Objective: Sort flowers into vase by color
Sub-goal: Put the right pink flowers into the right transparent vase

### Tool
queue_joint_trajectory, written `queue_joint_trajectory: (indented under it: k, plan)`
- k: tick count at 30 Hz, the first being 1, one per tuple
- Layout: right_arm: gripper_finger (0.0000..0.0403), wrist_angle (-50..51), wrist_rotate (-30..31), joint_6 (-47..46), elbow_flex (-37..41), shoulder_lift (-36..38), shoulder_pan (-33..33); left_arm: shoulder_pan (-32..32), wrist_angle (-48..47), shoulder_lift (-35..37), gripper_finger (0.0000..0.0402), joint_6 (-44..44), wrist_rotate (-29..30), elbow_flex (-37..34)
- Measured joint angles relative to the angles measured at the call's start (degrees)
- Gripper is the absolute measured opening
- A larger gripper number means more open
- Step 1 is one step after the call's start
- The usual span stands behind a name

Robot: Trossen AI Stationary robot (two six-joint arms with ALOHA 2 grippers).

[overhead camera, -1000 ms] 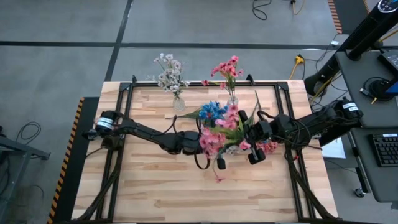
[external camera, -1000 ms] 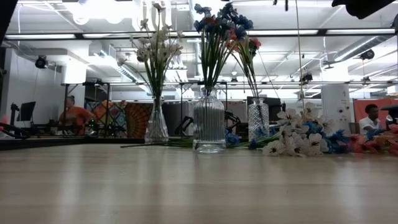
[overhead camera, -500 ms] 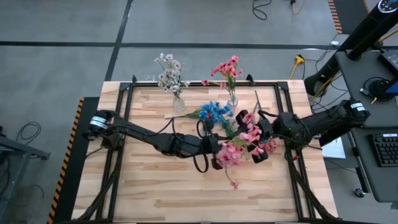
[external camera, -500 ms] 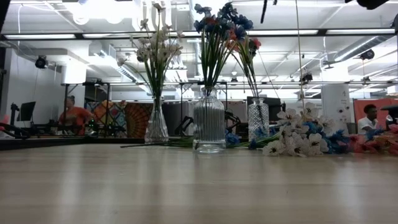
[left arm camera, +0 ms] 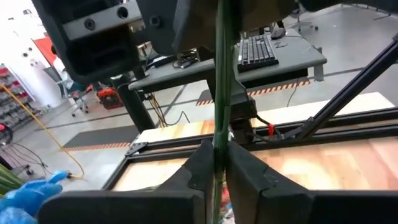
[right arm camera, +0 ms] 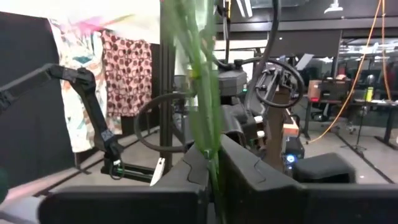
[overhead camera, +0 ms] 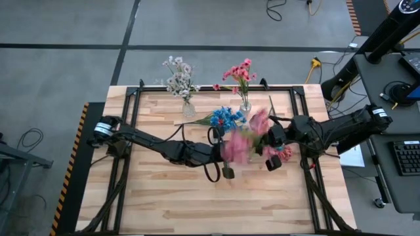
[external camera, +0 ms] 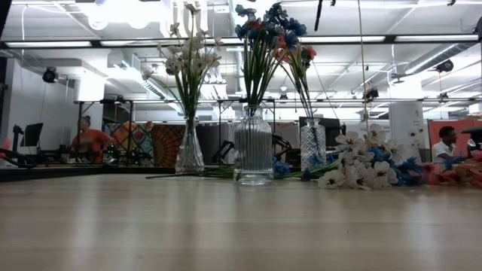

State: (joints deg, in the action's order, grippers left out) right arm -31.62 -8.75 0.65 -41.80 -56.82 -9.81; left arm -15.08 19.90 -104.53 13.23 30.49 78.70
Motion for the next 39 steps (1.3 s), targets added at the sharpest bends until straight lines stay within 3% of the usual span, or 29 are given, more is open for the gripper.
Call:
queue_joint_trajectory:
  k: [9,14,18,25,33,39]
  plan:
    - [0.0012,0.8,0.8,-2.6,0.0,2.7,0.6,-2.0,-6.5,4.3,0.0103,0.7,0.0,0.0]
    - [0.0012,14.8,9.2,-2.8,-3.6,5.9,3.6,-3.6,-14.7,8.6,0.0132,0.6,0.1,0.0]
    - [0.0012,24.9,13.3,-1.5,-7.1,6.7,6.9,-4.6,-21.9,13.7,0.0138,0.6,0.9,0.3]
    - [0.0012,35.8,9.8,-1.0,-13.6,7.0,9.6,-4.6,-31.5,21.8,0.0139,-2.4,3.2,0.3]
    - [0.0012,51.1,14.8,1.3,-21.6,6.9,10.4,-4.6,-39.8,28.4,0.0139,-2.7,10.7,0.3]
    - [0.0012,57.4,15.0,1.9,-24.3,7.5,15.8,-4.6,-41.2,31.5,0.0139,-2.4,11.0,-1.9]
